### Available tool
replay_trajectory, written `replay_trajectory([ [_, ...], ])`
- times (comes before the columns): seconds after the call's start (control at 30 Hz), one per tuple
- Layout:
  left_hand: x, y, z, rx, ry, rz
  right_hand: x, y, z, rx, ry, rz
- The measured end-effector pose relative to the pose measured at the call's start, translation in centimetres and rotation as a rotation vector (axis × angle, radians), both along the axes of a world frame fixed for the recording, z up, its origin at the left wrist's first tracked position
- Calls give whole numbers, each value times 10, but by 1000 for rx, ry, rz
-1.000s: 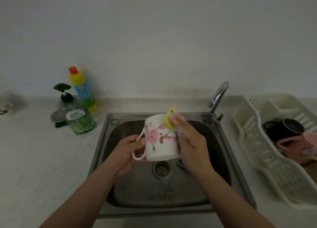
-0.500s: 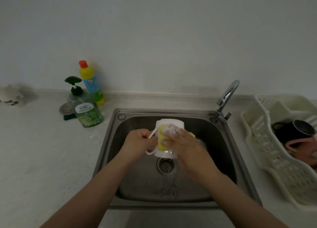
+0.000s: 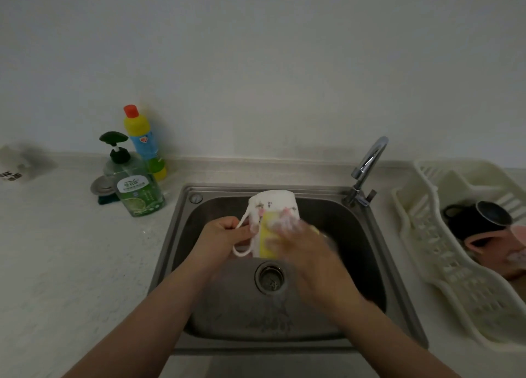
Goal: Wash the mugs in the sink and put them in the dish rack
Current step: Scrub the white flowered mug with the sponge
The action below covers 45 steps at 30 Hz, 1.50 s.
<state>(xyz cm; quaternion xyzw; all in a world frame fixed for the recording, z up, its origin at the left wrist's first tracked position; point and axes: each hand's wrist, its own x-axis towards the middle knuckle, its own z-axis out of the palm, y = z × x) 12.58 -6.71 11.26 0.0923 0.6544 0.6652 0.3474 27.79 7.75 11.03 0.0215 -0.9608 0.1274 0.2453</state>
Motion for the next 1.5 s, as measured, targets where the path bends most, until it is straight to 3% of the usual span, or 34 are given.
replay_trajectory([
  [0.07,-2,-3,-3,32,-49,10,24,-4,-11,-66,11,123],
  [0.17,0,-2,-4,53,-102,-13,1,8,6,-534,25,15],
  [0.23,0,-1,-3,67,-133,-35,-4,11,17,-582,109,-80],
  [0.3,-1,-3,0,81,-148,-50,11,-2,15,-749,103,-70],
  [0.37,-1,-7,2,80,-145,-59,30,-10,4,-784,77,-51],
  [0.43,3,-7,3,69,-125,-87,19,-1,3,-833,37,-99],
  [0.57,11,-4,2,104,-12,-126,0,6,24,-1121,56,-145],
  [0.67,5,-9,1,52,203,-53,30,-6,20,-982,49,-104],
  [0.87,26,-9,-12,33,737,-108,-5,24,45,-1061,-16,-150],
  [0.97,29,-5,-23,-55,879,-99,-20,21,53,-755,-131,-92],
  [1.03,28,-6,-31,-129,940,-68,-13,13,44,-458,-151,-4],
  [1.1,28,-10,-38,-153,986,-50,5,11,30,-292,-120,88],
  [1.17,27,-12,-43,-159,996,-49,13,24,19,-310,-70,69],
  [1.3,24,-5,-41,-157,969,-61,-22,27,28,-479,-123,-174],
  [1.43,13,-3,-42,-181,958,0,-6,15,27,-377,-125,-71],
  [1.5,10,-4,-45,-193,992,-12,2,26,19,-346,-117,-119],
])
